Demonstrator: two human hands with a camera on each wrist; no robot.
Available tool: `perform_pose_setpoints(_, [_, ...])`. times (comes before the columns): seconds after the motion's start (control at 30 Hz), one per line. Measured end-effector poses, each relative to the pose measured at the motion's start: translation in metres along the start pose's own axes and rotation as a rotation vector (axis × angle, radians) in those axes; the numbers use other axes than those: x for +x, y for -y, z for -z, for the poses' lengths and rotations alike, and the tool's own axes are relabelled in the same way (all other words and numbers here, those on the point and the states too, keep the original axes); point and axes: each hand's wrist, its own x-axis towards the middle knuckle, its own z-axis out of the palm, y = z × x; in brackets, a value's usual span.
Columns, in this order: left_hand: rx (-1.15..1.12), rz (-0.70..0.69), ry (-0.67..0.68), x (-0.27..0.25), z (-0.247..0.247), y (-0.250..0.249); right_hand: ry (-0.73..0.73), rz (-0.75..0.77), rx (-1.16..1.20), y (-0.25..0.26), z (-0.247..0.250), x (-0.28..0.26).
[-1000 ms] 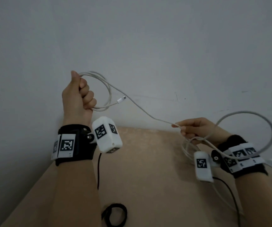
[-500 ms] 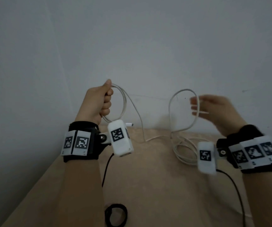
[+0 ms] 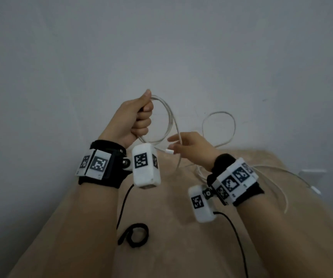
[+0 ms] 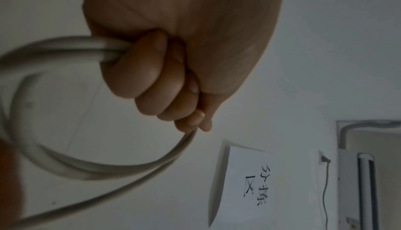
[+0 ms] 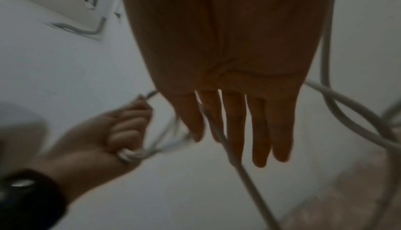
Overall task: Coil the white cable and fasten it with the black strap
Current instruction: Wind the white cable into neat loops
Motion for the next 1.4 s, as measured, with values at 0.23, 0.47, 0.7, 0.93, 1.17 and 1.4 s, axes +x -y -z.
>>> perform_pose_setpoints(0.23, [-0.333,0.007,0.033,0.009,0.007,0.004,-0.044,0.037,0.794,-0.015,0.017,0.008])
perform_pose_setpoints(0.47, [-0.602,0.029,0.112,0.029,-0.003,0.031,-0.092,0.046,0.945,-0.027,0.015,0.016])
perform_pose_setpoints(0.7, [-0.75,0.014,0.049,0.031,-0.005,0.037,0.029,0.152,0.922,-0.025,0.003,0.016])
perform_pose_setpoints(0.93, [-0.842,-0.055,0.021,0.034,-0.009,0.039,0.089,0.12,1.031,-0.018,0.007,0.015])
perform_pose_setpoints(1.17, [-0.798,-0.127,-0.071,0.034,-0.016,0.039,-0.162,0.087,0.926,-0.011,0.018,0.012])
perform_pose_setpoints(1.4, [-0.807,-0.159,-0.029,0.033,-0.023,0.039,-0.193,-0.004,0.834,-0.005,0.028,0.01])
